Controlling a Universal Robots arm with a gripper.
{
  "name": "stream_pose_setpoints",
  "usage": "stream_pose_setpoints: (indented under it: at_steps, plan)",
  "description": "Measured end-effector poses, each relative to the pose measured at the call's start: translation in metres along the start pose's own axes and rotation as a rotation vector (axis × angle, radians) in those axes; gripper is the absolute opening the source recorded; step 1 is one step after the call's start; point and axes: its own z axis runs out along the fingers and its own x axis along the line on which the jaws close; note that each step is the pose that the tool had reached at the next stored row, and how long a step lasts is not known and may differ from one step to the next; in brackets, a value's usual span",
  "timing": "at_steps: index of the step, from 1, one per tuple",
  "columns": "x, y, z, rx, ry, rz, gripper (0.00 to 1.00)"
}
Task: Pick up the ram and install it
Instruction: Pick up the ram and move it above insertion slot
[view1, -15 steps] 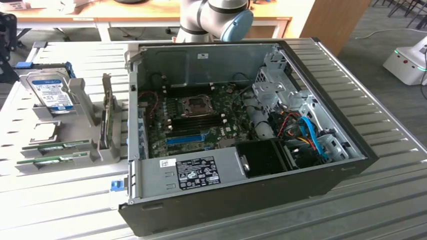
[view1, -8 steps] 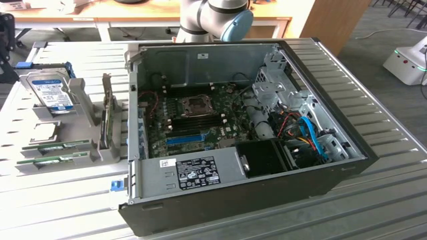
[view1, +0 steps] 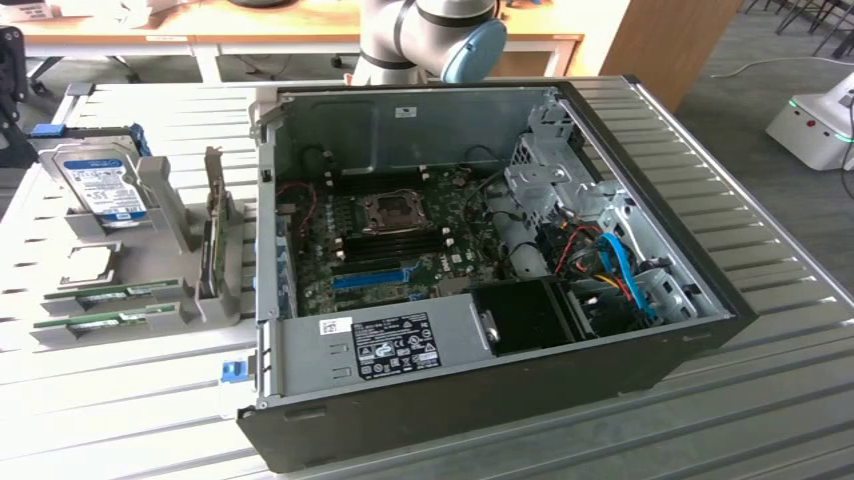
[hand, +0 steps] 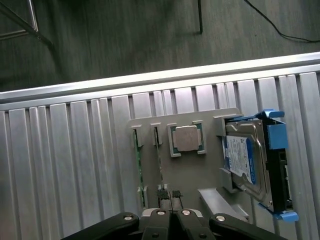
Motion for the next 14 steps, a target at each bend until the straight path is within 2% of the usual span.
stream_pose_setpoints:
  at_steps: [14]
  plan:
    - [0.0000,0.0000,0.0002,0.0021,0.0053,-0.126,0.11]
